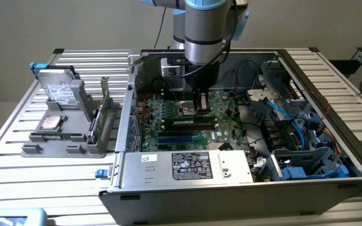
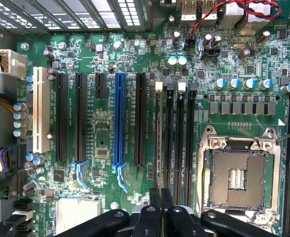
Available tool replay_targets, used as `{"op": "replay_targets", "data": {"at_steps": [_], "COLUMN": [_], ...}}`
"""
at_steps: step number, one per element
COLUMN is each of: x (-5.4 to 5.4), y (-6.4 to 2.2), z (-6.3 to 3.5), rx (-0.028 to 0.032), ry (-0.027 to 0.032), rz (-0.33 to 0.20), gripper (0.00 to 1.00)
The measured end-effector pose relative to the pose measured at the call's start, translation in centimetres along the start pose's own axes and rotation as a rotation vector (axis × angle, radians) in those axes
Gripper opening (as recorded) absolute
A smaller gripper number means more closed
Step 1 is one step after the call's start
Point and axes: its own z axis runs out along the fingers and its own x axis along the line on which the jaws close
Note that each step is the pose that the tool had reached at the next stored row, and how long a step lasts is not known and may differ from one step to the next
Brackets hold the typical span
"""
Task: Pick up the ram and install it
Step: 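Insert the ram into the slot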
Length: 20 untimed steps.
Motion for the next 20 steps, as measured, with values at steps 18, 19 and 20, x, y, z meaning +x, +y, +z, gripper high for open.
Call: {"op": "replay_targets", "data": {"at_steps": [18, 19, 20], "x": [-0.1, -0.08, -0.03], "y": [0.05, 0.04, 0.04], "z": [0.14, 0.13, 0.1], "rx": [0.0001, 0.0, 0.0], "ry": [-0.0004, -0.0004, -0.0002], "rz": [0.0, 0.0, 0.0], "gripper": [0.12, 0.12, 0.12]}}
